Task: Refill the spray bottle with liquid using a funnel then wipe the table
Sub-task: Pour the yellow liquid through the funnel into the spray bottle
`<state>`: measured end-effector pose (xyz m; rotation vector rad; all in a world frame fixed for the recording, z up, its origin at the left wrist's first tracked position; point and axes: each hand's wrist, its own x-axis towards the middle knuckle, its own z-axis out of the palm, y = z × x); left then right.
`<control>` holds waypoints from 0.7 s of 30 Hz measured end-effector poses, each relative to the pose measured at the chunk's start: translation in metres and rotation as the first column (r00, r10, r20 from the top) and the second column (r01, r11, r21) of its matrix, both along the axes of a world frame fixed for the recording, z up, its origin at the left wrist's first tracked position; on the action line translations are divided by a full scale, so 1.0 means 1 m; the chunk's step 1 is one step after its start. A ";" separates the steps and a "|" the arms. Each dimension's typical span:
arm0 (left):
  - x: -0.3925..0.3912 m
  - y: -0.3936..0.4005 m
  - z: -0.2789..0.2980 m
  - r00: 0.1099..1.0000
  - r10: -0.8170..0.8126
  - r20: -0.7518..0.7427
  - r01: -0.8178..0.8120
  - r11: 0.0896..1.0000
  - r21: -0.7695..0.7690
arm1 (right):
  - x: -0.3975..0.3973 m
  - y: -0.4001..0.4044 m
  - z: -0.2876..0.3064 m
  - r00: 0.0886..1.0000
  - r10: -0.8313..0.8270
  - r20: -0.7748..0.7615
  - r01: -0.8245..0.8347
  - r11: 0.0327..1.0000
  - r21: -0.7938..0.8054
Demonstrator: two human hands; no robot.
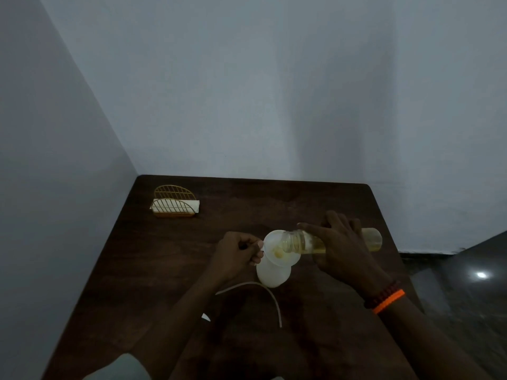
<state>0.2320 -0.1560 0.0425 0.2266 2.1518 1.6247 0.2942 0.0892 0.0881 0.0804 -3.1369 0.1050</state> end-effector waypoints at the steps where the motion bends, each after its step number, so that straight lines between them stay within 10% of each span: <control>1: 0.000 0.000 0.000 1.000 0.001 0.003 -0.001 1.000 0.002 | 0.000 0.000 0.000 1.000 0.001 -0.003 -0.001 1.000 0.001; 21: -0.002 -0.002 -0.002 1.000 -0.013 -0.005 0.013 1.000 -0.010 | -0.001 -0.001 0.001 1.000 0.007 0.000 -0.007 1.000 0.023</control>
